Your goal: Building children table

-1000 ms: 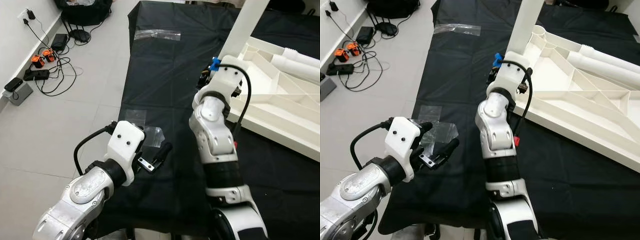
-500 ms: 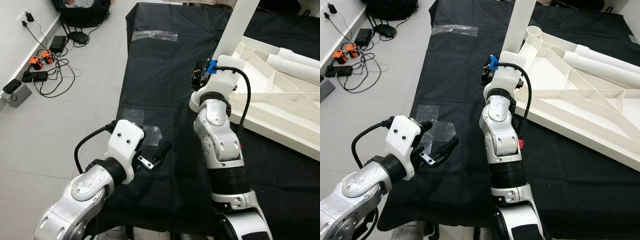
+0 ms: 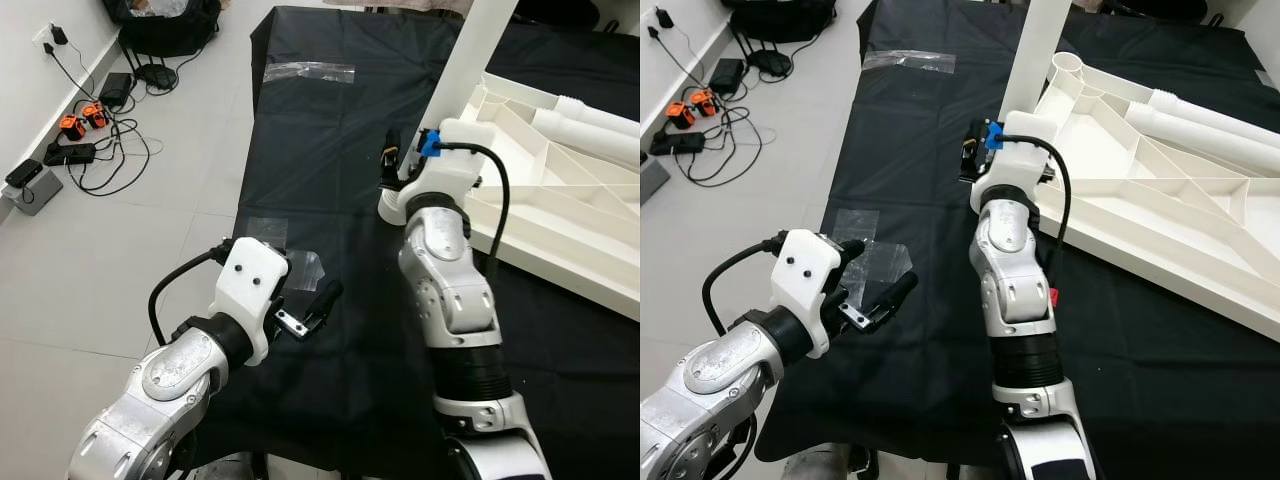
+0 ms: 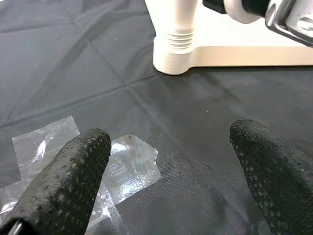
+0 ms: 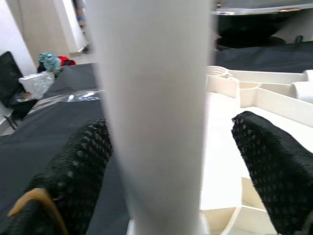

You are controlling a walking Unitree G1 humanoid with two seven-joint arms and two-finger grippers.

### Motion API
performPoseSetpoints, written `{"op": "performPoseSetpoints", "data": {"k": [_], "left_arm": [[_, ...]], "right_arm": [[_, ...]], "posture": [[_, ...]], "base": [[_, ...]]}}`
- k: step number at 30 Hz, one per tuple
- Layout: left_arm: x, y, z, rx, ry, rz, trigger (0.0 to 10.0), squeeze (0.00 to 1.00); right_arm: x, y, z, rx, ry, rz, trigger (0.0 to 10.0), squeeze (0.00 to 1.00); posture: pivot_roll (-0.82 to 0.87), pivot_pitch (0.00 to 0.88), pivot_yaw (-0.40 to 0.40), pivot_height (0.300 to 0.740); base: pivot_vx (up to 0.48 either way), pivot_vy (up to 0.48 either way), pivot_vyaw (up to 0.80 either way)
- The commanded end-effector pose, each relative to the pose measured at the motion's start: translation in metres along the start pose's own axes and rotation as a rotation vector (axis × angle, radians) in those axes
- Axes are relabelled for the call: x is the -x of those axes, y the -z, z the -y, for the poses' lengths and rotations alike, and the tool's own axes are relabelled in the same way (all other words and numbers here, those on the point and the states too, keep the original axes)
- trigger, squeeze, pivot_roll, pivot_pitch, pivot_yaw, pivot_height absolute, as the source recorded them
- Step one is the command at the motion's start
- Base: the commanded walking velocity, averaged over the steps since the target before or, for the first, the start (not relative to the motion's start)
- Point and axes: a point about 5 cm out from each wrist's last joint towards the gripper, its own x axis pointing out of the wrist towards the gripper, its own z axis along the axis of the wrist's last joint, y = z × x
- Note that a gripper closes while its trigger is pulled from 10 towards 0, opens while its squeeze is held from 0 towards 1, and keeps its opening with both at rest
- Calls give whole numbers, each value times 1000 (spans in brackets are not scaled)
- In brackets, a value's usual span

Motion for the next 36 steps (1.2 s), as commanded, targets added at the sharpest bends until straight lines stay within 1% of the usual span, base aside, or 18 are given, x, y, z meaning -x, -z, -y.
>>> {"op": "performPoseSetpoints", "data": {"k": [1,4,5,6,11,12,13,16,17,19,21,24,26,28,30,32,35,36], "left_arm": [[0,5,2,6,9,-14,10000,0],[-1,5,1,6,8,-14,10000,0],[-1,5,1,5,7,-14,10000,0],[-1,5,1,4,6,-14,10000,0],[-1,5,0,2,4,-13,10000,0],[-1,6,-1,2,4,-13,10000,0],[-1,6,-1,2,4,-13,10000,0],[-2,6,-1,2,4,-9,10000,0],[-2,6,-1,2,4,-9,10000,0],[-3,6,0,1,6,-7,10000,0],[-3,6,0,1,6,-7,10000,0],[-4,6,-1,-2,10,-2,10000,0],[-5,6,-1,-2,10,2,10000,0],[-5,6,-1,-3,10,3,10000,0],[-5,6,-1,-3,10,3,10000,0],[-6,7,-1,-4,12,6,10000,0],[-6,6,0,-4,12,7,10000,0],[-7,6,0,-5,13,10,10000,0]], "right_arm": [[2,1,4,-7,-4,-7,10000,1000],[2,0,4,-12,-14,-9,10000,1000],[3,-1,5,-12,-29,-7,10000,0],[3,-2,6,-14,-59,-3,10000,0],[5,-3,10,-21,-107,2,10000,0],[7,-3,14,-20,-126,-1,10000,0],[7,-3,14,-20,-126,-1,10000,0],[10,0,30,10,-119,-17,10000,0],[10,0,30,10,-119,-17,10000,0],[10,1,36,17,-113,-21,10000,0],[10,1,36,17,-113,-21,10000,0],[9,0,43,10,-141,-25,10000,0],[8,-3,43,-15,-189,-20,10000,0],[6,-4,43,-31,-211,-18,10000,0],[6,-4,43,-31,-211,-18,10000,0],[3,-7,40,-43,-255,-9,10000,0],[0,-8,38,-49,-275,-4,10000,0],[-3,-10,36,-53,-297,6,10000,0]], "posture": [[97,244,-40,740],[97,241,-42,740],[97,241,-42,740],[94,237,-42,740],[92,233,-43,740],[89,228,-43,740],[89,228,-43,740],[85,219,-43,740],[85,219,-43,740],[83,214,-43,740],[83,214,-43,740],[77,202,-40,740],[76,199,-40,740],[75,195,-41,740],[75,195,-41,740],[74,187,-43,740],[78,184,-45,740],[80,184,-47,740]], "base": [[0,0,0],[0,0,0],[0,0,0],[0,0,0],[0,0,0],[0,0,0],[0,0,0],[0,0,0],[0,0,0],[0,0,0],[0,0,0],[0,0,0],[0,0,0],[0,0,0],[0,0,0],[0,0,0],[0,0,0],[0,0,0]]}}
